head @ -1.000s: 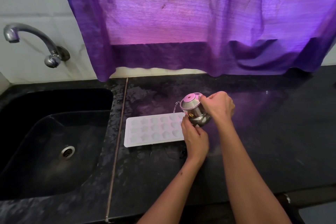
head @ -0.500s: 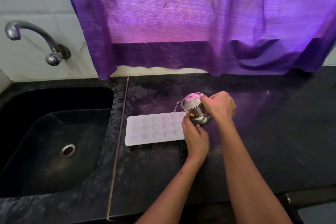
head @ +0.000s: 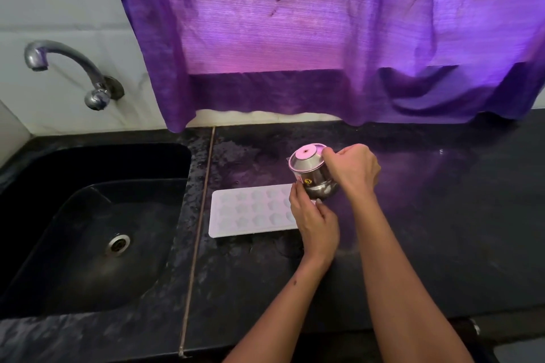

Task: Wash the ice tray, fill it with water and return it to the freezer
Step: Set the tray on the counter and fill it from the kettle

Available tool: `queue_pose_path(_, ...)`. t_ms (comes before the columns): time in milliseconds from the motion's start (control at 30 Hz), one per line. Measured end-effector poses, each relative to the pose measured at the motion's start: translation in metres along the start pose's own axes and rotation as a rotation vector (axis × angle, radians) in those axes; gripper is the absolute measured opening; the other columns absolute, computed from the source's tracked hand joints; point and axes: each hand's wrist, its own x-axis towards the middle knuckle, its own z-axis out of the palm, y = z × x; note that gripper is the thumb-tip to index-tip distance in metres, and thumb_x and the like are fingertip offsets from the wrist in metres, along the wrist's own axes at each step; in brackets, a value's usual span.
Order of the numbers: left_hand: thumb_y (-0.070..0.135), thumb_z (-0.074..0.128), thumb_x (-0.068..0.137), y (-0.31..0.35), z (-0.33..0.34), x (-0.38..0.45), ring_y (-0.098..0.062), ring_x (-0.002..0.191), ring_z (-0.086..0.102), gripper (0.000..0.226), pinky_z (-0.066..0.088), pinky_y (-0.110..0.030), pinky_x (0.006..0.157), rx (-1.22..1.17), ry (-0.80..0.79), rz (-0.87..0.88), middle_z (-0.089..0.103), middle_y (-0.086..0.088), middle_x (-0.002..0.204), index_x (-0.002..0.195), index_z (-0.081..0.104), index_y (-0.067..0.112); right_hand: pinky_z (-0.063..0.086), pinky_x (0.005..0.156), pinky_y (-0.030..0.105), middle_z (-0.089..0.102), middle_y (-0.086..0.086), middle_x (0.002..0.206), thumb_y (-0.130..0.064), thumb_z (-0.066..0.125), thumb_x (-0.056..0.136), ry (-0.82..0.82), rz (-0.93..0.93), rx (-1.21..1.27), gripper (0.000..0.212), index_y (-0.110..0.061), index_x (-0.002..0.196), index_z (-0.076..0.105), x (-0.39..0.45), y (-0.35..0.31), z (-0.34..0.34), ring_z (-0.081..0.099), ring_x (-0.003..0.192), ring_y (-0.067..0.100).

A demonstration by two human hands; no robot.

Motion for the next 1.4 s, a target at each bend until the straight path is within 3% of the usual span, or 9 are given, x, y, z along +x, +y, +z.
queue_pose_path(167,0.008,0.037,0.083,-0.004,-0.003,0.001,-0.026,0.133,0.037,0.06,0.034,-0.042,0.11,-0.015,0.017,-0.028,0.034,-0.013,0.144,0.143,0.033,0.003,0.036,0.065,0.028,0.059,0.006,0.074,-0.04,0.061,0.081,-0.019,-0.042,-0.048,0.032,-0.01,0.079,0.071,-0.003,-0.007,0.005,0.049,0.072,0.027)
queue_pose_path(467,0.004,0.038,0.083,-0.007,-0.006,0.002,-0.024,0.131,0.038,0.059,0.035,-0.042,0.109,-0.049,-0.008,-0.064,0.036,-0.011,0.142,0.142,0.034,0.005,0.023,0.048,0.022,0.056,0.002,0.068,-0.038,0.06,0.085,-0.013,-0.073,-0.102,0.032,-0.008,0.078,0.069,-0.005,-0.008,0.009,0.044,0.059,0.018)
queue_pose_path(667,0.008,0.036,0.079,-0.006,-0.006,0.002,-0.023,0.128,0.041,0.062,0.037,-0.042,0.108,-0.055,-0.02,-0.086,0.038,-0.01,0.14,0.141,0.035,0.007,0.022,0.047,0.021,0.057,0.003,0.07,-0.038,0.06,0.086,-0.012,-0.076,-0.121,0.031,-0.008,0.08,0.069,-0.004,-0.005,0.011,0.041,0.055,0.013)
queue_pose_path(933,0.011,0.034,0.076,-0.004,-0.006,0.001,-0.021,0.124,0.042,0.065,0.037,-0.034,0.106,-0.068,-0.018,-0.098,0.041,-0.01,0.136,0.14,0.037,0.006,0.033,0.06,0.027,0.063,0.008,0.078,-0.041,0.059,0.084,-0.024,-0.067,-0.136,0.035,-0.008,0.081,0.07,-0.002,-0.003,0.014,0.051,0.07,0.027)
queue_pose_path(1300,0.01,0.035,0.078,-0.004,-0.007,0.0,-0.022,0.125,0.043,0.063,0.038,-0.041,0.106,-0.052,-0.009,-0.072,0.04,-0.009,0.137,0.14,0.036,0.006,0.032,0.06,0.027,0.065,0.007,0.077,-0.043,0.059,0.082,-0.007,-0.069,-0.099,0.036,-0.008,0.076,0.068,-0.002,-0.001,0.016,0.059,0.075,0.026)
queue_pose_path(1400,0.01,0.035,0.078,-0.002,-0.009,0.0,-0.024,0.127,0.04,0.062,0.037,-0.041,0.107,-0.039,0.006,-0.049,0.039,-0.01,0.138,0.14,0.036,0.004,0.029,0.054,0.027,0.062,0.007,0.071,-0.042,0.059,0.082,-0.006,-0.052,-0.074,0.037,-0.007,0.073,0.067,-0.003,-0.001,0.013,0.053,0.068,0.026)
